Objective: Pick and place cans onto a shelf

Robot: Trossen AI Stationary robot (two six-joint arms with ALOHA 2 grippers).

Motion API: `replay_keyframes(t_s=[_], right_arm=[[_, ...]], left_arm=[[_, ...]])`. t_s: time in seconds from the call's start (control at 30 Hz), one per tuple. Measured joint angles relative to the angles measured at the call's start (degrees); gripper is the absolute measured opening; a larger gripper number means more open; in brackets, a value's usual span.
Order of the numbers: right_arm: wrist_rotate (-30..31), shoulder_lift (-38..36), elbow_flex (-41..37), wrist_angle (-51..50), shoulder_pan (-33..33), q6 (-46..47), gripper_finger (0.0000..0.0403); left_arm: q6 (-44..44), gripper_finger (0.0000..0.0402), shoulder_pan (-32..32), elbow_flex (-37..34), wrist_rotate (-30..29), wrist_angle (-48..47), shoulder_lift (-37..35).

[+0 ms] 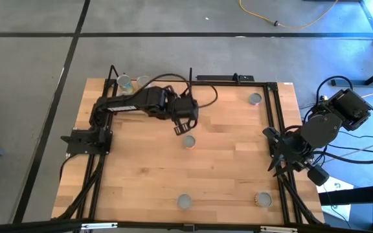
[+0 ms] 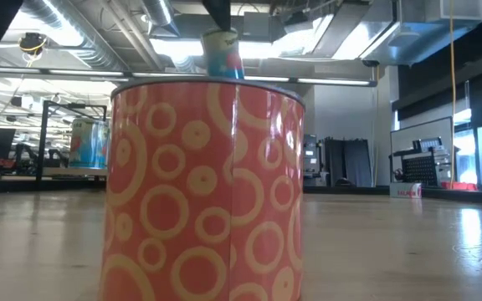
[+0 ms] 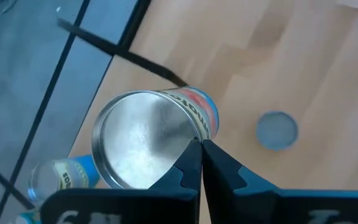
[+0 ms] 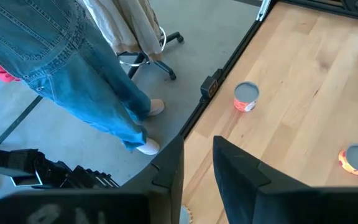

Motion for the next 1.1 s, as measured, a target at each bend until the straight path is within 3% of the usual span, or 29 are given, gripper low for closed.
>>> replay_keyframes(t_s=[0.33, 0.77, 1.1], right_arm=[[0.0, 0.0, 0.0, 0.0, 0.0, 0.1, 0.0088], [0.0, 0.0, 0.0, 0.0, 0.0, -2.9, 0.0088], [2.1, 0.0, -0.1, 0.0, 0.0, -2.9, 0.0088]], left_arm=[[0.1, 0.0, 3.9, -10.1, -0.2, 0.0, -2.2], [-6.2, 0.0, 7.4, -34.8, 0.0, 1.8, -17.1], [-4.8, 0.0, 10.5, -51.1, -2.6, 13.6, -21.3]])
